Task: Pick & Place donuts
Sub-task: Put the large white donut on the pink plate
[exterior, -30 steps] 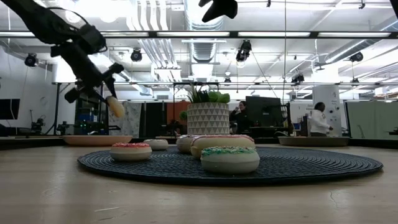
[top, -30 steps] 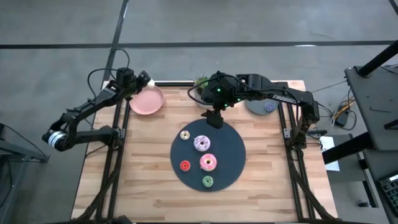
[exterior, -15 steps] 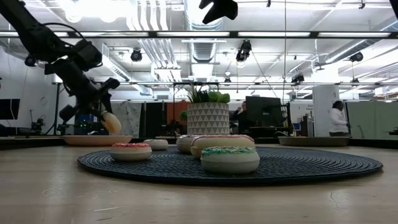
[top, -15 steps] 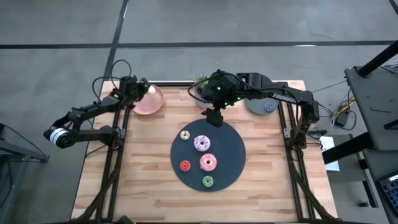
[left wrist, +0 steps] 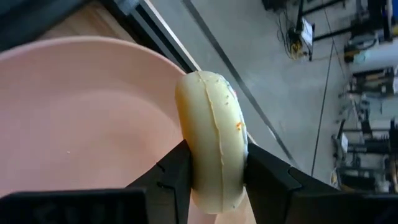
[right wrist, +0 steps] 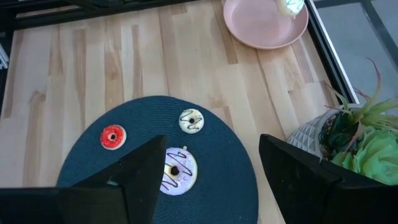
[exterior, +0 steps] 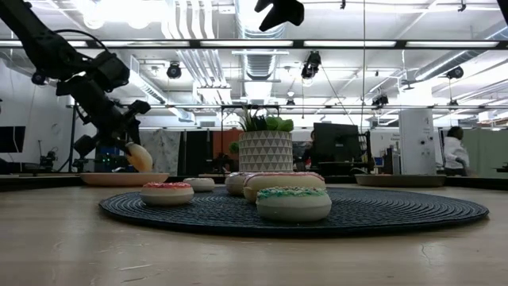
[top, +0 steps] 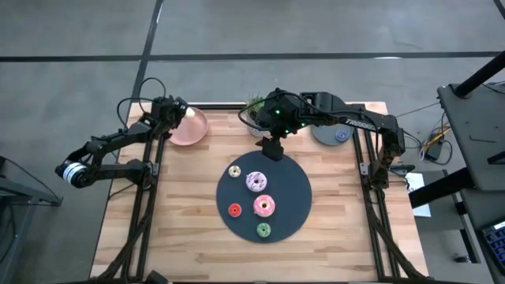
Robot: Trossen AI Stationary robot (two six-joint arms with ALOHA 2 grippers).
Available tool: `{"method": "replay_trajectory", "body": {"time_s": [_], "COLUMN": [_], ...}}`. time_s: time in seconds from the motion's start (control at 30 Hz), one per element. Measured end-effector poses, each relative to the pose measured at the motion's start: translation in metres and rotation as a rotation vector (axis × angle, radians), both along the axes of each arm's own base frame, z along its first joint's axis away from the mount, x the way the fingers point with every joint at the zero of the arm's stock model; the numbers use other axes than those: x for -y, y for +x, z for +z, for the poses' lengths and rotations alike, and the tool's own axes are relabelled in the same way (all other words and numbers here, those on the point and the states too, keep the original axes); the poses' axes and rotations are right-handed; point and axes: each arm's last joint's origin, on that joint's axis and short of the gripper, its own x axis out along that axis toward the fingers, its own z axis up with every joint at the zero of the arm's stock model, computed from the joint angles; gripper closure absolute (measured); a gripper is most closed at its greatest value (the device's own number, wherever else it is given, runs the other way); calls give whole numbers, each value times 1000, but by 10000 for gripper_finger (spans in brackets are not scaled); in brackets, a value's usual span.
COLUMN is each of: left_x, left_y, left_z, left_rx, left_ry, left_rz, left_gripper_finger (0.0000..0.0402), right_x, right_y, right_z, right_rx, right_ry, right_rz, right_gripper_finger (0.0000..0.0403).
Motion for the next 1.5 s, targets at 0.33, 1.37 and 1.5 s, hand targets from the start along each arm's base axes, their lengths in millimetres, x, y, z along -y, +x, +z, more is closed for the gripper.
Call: {"method": "replay_trajectory", "body": {"time_s": [0.33,1.37,1.5], "left_x": [-1,-9,-9], "left_y": [-2,7,7], "left_z": [-1,-19,-19], "left_rx": [35,42,41], "left_ry": [-9,-64,-65], "left_rz": [107,144,145], "left_gripper_finger": [296,296,296], "right_x": [0,0,0], "right_y": [0,0,0], "right_z": [0,0,0], "right_rx": [-1,-1,-1], "right_ry": [-9,-11,-11], "right_rz": [11,14,14], "right_gripper_finger": [154,154,154]}}
